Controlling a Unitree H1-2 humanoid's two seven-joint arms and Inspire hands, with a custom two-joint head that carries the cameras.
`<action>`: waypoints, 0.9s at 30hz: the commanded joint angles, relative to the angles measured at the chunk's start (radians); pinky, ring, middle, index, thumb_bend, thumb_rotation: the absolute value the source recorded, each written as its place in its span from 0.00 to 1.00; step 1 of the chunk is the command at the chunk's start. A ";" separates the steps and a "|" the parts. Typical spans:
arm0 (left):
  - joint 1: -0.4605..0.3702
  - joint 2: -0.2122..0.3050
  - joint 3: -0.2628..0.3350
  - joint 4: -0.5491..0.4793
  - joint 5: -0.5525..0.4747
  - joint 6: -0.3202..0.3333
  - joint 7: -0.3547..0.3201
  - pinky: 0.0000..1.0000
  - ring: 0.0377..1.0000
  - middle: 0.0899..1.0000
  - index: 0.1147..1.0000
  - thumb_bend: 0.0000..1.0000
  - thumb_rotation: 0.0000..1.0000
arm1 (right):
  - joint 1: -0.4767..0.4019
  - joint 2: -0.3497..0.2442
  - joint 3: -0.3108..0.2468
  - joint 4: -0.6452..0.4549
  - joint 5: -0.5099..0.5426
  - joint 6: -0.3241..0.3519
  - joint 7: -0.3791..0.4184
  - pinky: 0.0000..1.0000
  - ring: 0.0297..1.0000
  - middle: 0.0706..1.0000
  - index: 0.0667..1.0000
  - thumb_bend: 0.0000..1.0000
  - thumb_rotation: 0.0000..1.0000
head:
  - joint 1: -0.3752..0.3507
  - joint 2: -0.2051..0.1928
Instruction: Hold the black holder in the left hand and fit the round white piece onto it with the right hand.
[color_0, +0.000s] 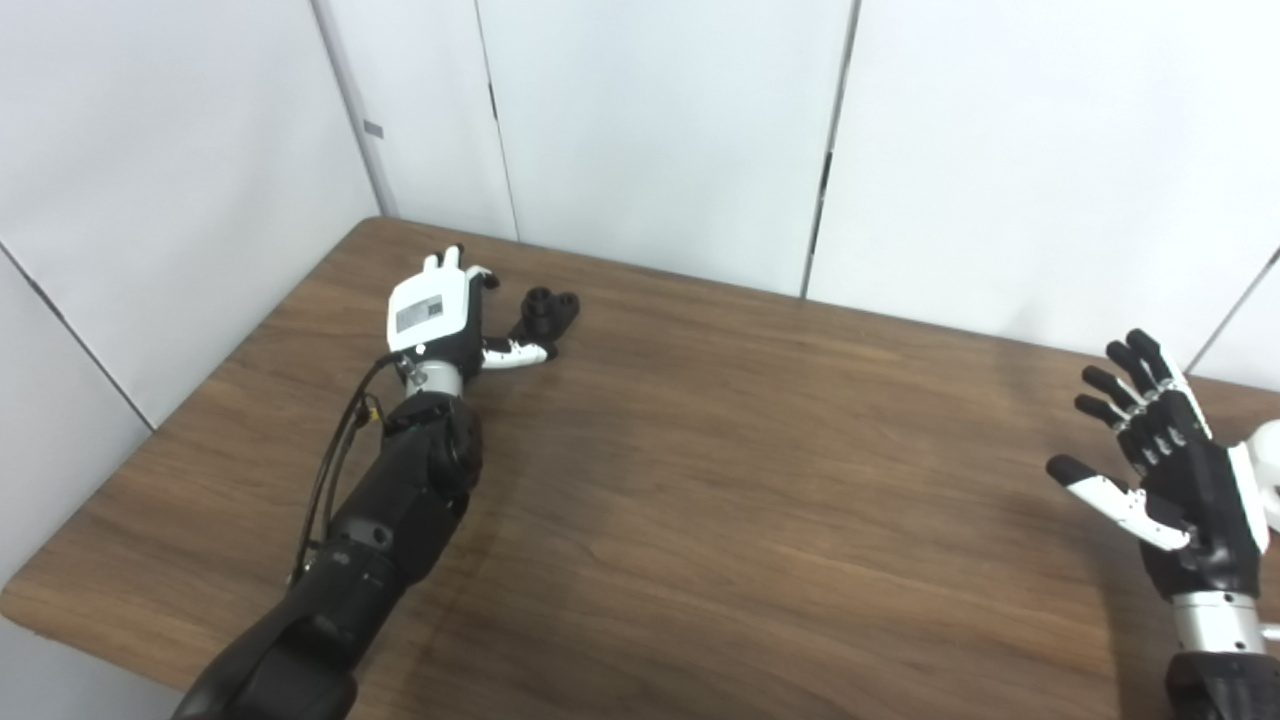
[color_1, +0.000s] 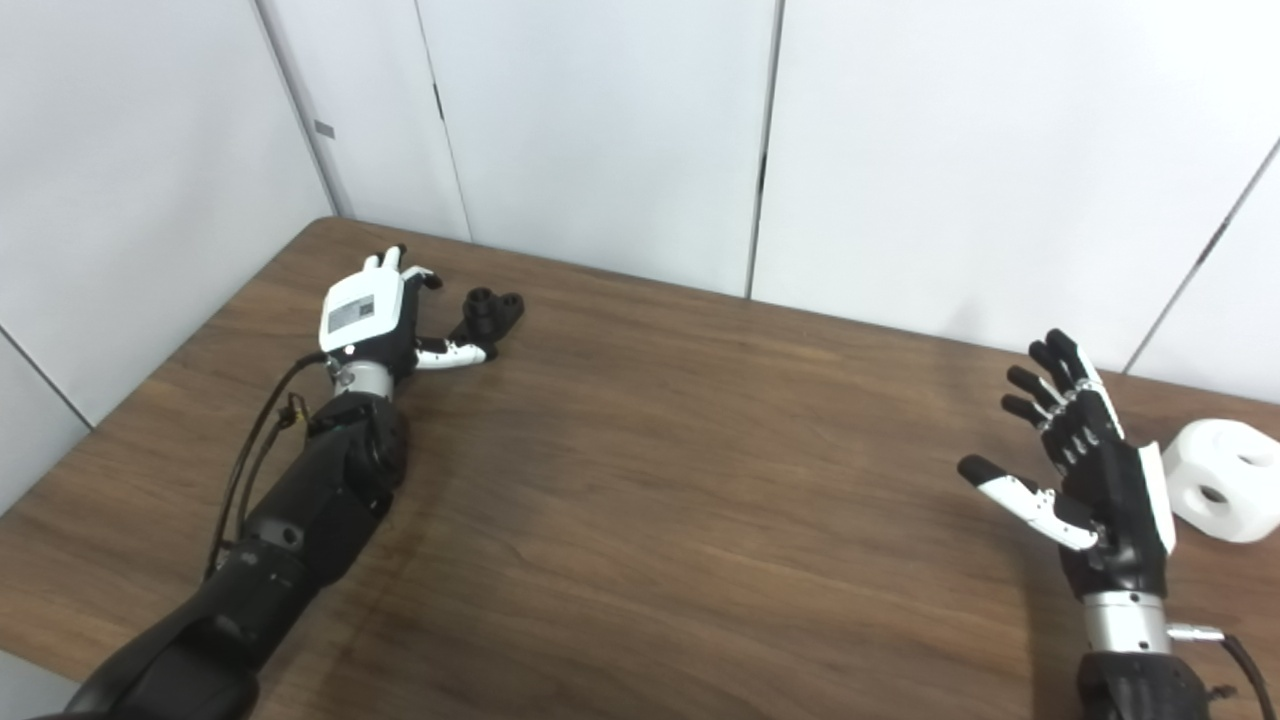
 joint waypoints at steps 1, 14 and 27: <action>-0.058 0.040 -0.001 0.016 -0.008 -0.051 0.045 0.89 1.00 1.00 0.72 0.91 0.45 | 0.099 0.012 0.005 0.048 -0.001 -0.017 -0.005 0.78 0.85 0.91 0.92 0.77 0.32 | -0.001 0.001; -0.098 0.029 -0.013 0.206 -0.076 -0.161 0.137 0.84 1.00 0.98 0.66 0.89 0.42 | 0.103 0.007 0.013 0.044 -0.011 -0.016 -0.015 0.79 0.85 0.90 0.92 0.78 0.36 | -0.009 0.005; -0.122 0.029 -0.031 0.300 -0.125 -0.232 0.186 0.82 0.94 0.92 0.57 0.86 0.29 | 0.112 0.004 0.009 0.034 -0.013 -0.017 -0.022 0.79 0.84 0.90 0.91 0.79 0.36 | -0.012 0.012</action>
